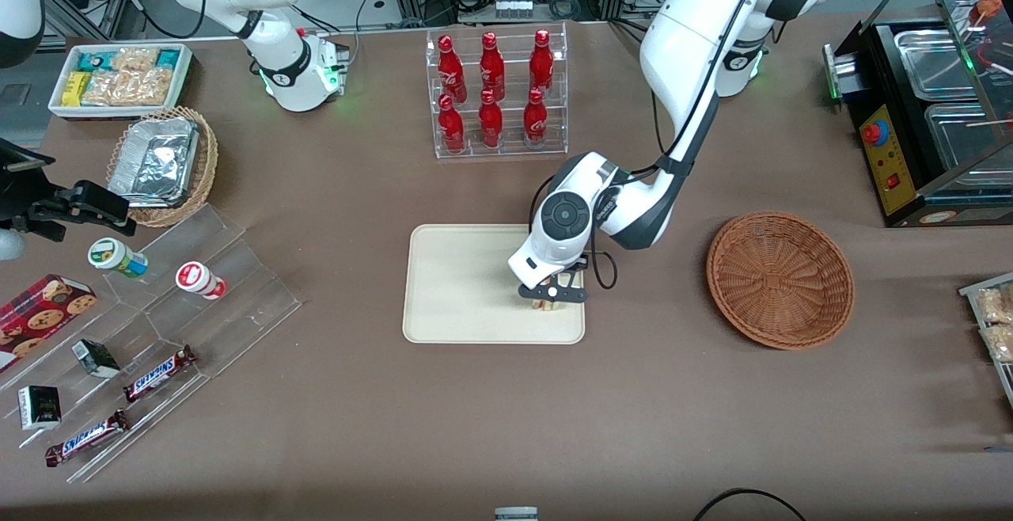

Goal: Place sandwich from basket to tray
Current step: 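Lift the sandwich and carry it with the left gripper to the tray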

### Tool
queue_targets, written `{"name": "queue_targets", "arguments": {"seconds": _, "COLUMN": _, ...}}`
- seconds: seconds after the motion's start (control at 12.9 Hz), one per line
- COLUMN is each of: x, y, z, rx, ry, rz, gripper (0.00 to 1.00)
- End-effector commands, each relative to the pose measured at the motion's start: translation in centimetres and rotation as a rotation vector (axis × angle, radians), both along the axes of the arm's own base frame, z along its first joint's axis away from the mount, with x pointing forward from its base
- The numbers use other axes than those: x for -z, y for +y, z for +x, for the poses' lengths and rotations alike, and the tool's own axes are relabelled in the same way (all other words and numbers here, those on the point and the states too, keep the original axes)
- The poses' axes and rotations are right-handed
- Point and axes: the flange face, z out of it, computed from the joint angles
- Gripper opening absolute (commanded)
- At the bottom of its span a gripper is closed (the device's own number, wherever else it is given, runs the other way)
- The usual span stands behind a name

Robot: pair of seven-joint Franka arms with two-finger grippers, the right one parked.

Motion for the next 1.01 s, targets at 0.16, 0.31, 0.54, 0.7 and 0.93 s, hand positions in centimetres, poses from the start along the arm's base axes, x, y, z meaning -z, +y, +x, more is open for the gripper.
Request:
{"name": "queue_targets", "arguments": {"seconds": 0.16, "x": 0.1, "y": -0.7, "z": 0.4, "rx": -0.051, "ry": -0.013, "rz": -0.003, "gripper": 0.36}}
{"name": "queue_targets", "arguments": {"seconds": 0.31, "x": 0.1, "y": -0.6, "z": 0.5, "rx": -0.066, "ry": -0.012, "rz": -0.002, "gripper": 0.36}}
{"name": "queue_targets", "arguments": {"seconds": 0.54, "x": 0.0, "y": -0.6, "z": 0.5, "rx": -0.080, "ry": -0.012, "rz": 0.000, "gripper": 0.46}}
{"name": "queue_targets", "arguments": {"seconds": 0.7, "x": -0.1, "y": -0.5, "z": 0.7, "rx": -0.081, "ry": -0.015, "rz": -0.001, "gripper": 0.80}}
{"name": "queue_targets", "arguments": {"seconds": 0.93, "x": -4.5, "y": 0.4, "z": 1.4, "rx": -0.091, "ry": -0.042, "rz": -0.009, "gripper": 1.00}}
